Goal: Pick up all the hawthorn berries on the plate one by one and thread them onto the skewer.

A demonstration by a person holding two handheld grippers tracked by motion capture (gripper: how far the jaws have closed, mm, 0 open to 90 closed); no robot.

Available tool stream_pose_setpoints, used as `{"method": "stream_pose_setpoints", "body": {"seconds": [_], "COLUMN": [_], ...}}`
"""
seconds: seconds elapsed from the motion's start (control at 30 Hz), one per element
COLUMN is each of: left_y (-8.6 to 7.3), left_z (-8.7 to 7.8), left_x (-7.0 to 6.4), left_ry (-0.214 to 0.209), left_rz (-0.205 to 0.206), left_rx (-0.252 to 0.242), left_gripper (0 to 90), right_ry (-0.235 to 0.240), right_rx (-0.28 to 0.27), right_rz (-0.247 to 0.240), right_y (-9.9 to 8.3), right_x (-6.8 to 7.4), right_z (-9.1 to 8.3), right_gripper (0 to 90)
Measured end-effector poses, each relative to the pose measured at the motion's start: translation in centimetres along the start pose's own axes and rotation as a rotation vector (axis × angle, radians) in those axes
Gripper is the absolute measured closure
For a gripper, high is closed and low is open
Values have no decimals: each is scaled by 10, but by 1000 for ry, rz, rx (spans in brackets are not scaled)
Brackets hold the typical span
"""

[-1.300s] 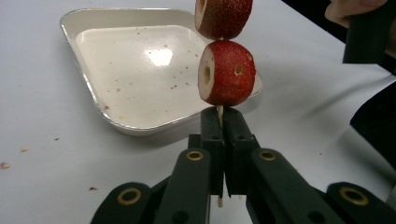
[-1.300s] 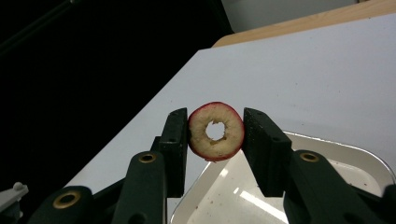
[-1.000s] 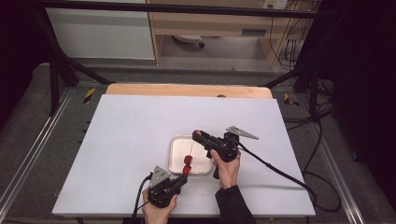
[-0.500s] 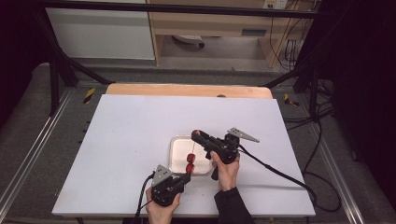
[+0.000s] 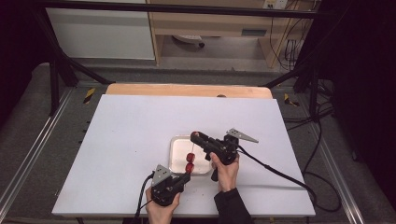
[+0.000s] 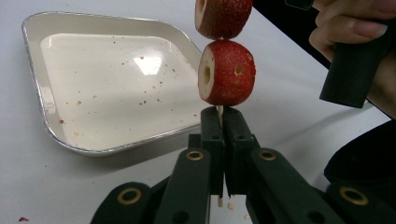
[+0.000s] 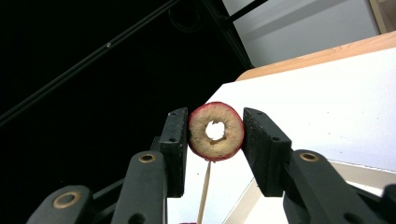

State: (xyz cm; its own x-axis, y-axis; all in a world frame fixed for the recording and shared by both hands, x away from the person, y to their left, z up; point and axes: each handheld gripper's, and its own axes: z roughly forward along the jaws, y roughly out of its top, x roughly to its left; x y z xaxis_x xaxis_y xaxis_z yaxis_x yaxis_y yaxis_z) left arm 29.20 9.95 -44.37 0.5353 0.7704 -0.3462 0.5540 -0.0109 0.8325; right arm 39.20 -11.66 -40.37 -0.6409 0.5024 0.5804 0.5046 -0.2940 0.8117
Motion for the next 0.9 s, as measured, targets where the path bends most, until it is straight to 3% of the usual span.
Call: {"method": "stream_pose_setpoints", "body": {"seconds": [0.37,0.8,0.9], "left_y": [0,-1,-1], "left_z": [-1,-3,-3], "left_x": [0,0,0], "left_ry": [7,6,2], "left_rz": [6,28,37], "left_rx": [8,9,11], "left_gripper": [883,884,883], "right_ry": [-2,8,8], "right_rx": [33,94,97], "right_rz": [0,94,97], "right_y": [3,10,11], "right_x": [0,-2,-1], "right_z": [-2,-3,-3], "right_gripper": [622,623,623]}}
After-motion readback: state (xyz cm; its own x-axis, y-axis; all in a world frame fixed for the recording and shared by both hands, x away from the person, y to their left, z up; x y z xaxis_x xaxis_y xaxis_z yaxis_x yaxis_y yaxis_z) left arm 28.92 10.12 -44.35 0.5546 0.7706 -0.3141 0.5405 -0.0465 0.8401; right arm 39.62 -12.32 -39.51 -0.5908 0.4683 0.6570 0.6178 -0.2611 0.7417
